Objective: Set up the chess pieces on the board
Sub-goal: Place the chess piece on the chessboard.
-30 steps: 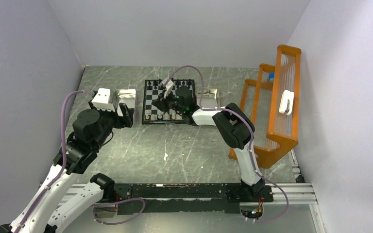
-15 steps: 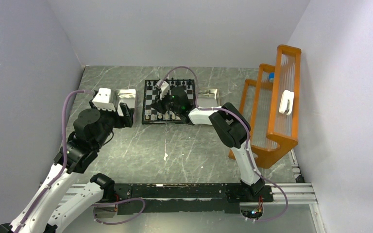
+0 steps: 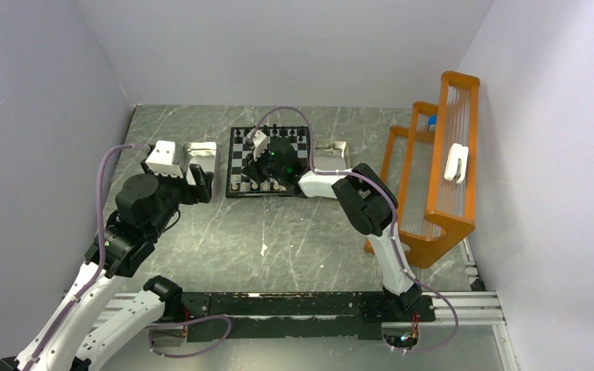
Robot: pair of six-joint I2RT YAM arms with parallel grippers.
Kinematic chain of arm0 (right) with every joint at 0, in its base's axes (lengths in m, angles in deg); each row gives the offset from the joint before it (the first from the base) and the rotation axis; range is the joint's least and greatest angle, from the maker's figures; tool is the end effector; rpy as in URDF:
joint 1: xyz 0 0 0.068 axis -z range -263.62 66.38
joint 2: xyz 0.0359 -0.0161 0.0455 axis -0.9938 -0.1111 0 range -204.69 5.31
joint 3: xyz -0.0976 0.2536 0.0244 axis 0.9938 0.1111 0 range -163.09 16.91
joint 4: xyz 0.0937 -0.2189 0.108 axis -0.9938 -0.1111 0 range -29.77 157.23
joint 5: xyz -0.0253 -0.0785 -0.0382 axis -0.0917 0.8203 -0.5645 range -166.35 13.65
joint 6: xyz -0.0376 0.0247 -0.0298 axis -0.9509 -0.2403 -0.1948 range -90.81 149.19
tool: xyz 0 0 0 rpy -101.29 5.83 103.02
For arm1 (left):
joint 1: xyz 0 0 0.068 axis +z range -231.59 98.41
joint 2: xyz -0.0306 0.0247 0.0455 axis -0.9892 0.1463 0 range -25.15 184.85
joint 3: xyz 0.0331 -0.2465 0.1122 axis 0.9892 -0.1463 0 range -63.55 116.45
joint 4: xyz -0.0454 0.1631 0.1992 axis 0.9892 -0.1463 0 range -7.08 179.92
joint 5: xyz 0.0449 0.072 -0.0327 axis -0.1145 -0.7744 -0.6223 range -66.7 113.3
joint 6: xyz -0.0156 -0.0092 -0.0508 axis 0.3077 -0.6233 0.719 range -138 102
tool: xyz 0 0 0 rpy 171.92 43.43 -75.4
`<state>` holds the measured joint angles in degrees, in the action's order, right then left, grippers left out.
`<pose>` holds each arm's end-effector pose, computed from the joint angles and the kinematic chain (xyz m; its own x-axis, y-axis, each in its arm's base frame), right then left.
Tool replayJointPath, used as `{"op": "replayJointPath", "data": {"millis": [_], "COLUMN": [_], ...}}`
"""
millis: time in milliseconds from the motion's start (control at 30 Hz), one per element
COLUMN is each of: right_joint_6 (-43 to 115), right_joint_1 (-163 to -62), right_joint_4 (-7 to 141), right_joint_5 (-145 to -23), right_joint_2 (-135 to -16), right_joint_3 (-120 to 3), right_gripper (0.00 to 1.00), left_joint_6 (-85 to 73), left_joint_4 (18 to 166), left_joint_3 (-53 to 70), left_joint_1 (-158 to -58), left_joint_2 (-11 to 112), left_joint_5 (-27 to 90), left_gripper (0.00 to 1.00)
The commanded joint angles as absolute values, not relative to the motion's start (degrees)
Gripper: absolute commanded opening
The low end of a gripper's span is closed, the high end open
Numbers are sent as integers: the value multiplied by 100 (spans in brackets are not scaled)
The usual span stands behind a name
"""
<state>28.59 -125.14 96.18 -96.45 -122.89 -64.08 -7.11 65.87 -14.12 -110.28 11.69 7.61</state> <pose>0.3630 0.3377 0.1482 -0.2255 -0.2129 -0.9507 -0.8692 0.4847 0.0977 0.1281 -0.0592 0.3623 -0.2146 -0.0900 -0.9726 0.1927 0.9723 -0.1325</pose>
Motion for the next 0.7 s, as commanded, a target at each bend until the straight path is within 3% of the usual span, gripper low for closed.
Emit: {"op": "replayJointPath", "data": {"millis": [0, 667], "right_joint_6": [2679, 2742], "right_joint_1": [-12553, -12569], "right_joint_4": [9477, 9232], "right_joint_5": [-9563, -9683], "right_joint_2": [-12279, -12396], "right_joint_3": [-6582, -6729], "right_gripper": [15, 19], "left_joint_6": [-741, -742], "left_joint_4": [6628, 6636], "left_joint_3": [-1416, -1416], "left_joint_1": [-10971, -10971], "left_joint_2": [1115, 1159], "left_joint_5": [744, 756], "left_gripper": [82, 82]}}
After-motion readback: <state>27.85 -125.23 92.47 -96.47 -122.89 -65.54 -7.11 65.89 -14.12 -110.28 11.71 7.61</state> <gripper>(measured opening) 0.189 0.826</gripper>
